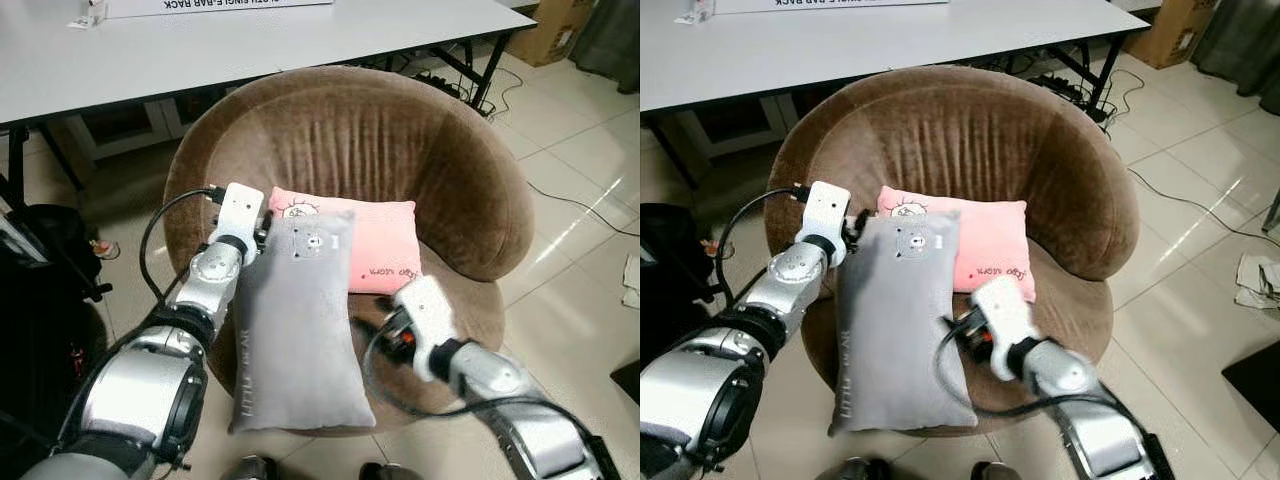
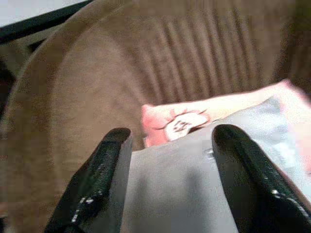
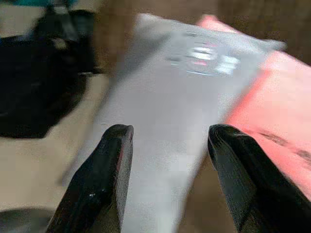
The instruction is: Move the pillow to the sofa from floor
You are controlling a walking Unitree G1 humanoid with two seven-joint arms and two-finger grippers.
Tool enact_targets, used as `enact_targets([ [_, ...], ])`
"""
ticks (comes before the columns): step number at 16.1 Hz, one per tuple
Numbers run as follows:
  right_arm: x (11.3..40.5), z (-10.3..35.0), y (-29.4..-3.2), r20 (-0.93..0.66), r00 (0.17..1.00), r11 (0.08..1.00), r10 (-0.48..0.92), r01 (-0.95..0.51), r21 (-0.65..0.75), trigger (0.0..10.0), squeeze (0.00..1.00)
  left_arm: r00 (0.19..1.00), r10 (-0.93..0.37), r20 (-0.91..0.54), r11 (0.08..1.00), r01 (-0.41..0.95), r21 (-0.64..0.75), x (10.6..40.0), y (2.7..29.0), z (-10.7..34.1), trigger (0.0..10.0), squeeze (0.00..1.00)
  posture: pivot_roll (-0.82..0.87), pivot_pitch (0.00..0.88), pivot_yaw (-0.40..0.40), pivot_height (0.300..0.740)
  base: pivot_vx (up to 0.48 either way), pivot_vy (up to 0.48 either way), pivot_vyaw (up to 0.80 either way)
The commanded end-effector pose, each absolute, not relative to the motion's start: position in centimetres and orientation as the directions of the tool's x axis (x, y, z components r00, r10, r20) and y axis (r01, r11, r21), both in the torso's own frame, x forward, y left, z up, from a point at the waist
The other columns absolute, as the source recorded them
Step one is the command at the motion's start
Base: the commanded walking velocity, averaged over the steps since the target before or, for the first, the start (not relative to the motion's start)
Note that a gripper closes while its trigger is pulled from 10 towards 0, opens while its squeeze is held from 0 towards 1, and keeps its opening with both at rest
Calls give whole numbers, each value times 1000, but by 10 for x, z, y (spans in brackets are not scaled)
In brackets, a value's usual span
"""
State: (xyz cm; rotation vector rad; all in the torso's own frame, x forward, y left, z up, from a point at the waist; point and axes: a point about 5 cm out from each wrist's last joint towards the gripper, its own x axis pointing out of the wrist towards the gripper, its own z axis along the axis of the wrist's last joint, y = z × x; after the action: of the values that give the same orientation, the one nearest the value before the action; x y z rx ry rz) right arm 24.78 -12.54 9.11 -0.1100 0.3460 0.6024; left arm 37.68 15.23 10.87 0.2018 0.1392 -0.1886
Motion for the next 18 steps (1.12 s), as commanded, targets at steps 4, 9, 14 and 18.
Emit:
enact_targets([
  [4,265,91,-165,-320,911,962,262,-271,15,10000,0,940,-339,-50,940,340,16,353,141,98,10000,0,-37,0,17,740,0,0,0],
  [9,277,89,-176,-334,933,990,137,-143,7,10000,0,944,-329,18,942,327,79,325,137,110,10000,0,27,0,38,740,0,0,0],
  [14,288,82,-170,-352,933,997,74,-70,24,10000,0,967,-254,16,967,254,28,314,142,120,10000,0,16,0,55,740,0,0,0],
  [18,295,83,-165,-338,940,998,57,-53,21,10000,0,970,-236,-52,970,239,44,303,149,107,10000,0,12,0,47,740,0,0,0],
])
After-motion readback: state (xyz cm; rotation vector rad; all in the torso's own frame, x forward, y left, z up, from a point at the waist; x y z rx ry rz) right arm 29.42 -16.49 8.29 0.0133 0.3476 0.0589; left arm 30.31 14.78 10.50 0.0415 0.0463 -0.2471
